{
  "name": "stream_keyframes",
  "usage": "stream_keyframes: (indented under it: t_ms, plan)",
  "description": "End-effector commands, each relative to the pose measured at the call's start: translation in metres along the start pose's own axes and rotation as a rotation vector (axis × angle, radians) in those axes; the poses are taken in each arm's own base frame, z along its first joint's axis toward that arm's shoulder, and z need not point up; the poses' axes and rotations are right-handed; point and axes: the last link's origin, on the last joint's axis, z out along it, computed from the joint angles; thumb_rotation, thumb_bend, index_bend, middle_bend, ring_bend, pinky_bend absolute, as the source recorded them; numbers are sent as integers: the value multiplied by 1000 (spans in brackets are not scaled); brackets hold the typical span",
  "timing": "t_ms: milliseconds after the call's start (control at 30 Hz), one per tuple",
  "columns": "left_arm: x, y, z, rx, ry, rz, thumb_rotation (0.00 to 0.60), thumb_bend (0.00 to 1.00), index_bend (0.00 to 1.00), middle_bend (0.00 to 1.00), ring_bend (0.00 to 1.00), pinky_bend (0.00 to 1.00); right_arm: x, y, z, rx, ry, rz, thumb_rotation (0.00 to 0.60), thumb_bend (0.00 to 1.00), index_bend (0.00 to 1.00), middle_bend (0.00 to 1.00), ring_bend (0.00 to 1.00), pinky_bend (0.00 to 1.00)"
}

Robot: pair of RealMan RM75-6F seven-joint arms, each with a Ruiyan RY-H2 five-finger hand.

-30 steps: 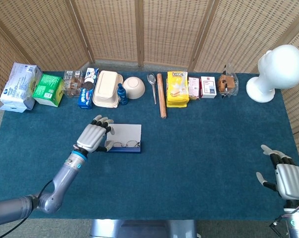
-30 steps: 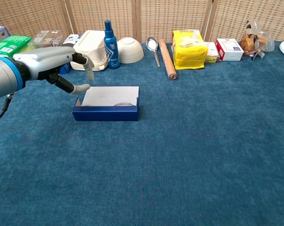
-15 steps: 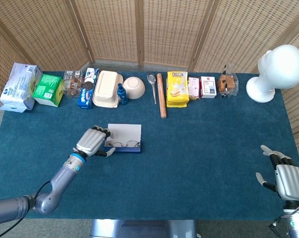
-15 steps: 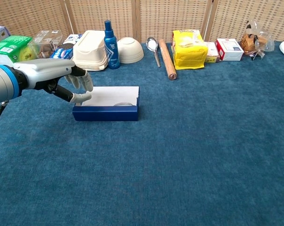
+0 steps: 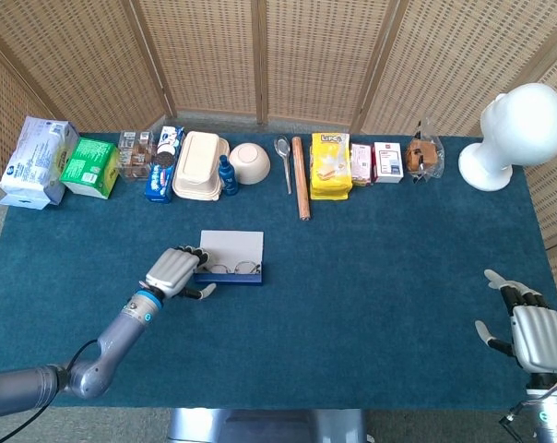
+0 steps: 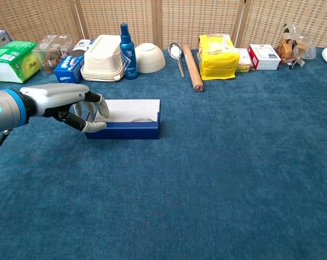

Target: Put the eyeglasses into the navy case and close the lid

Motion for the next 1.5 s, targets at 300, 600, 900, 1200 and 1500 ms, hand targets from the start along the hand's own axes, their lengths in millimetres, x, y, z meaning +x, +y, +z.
stream_keyframes:
  t_ms: [300, 600, 900, 1200, 1500]
  plan:
    - [-7, 17, -26, -67, -37, -26, 294, 315, 280, 278, 346, 390, 0, 1, -1, -3, 1, 6, 600, 266, 173, 318, 252, 297]
    - [-8, 44, -47, -170, -65, -69, 287, 315, 280, 275, 352, 399, 1, 2, -3, -4, 9, 14, 600, 266, 173, 318, 252, 297]
    - [0, 55, -55, -234, -80, -204, 285, 319, 277, 271, 348, 400, 2, 2, -5, -4, 13, 15, 600, 267, 173, 318, 257, 297]
    - [23, 15, -37, -185, 138, 70, 295, 323, 164, 179, 153, 278, 4, 1, -6, 0, 18, 14, 600, 266, 173, 318, 260, 299]
    - [21, -10, -16, -145, 203, 290, 365, 324, 50, 13, 0, 101, 3, -2, -6, 2, 22, 13, 600, 267, 173, 318, 262, 302]
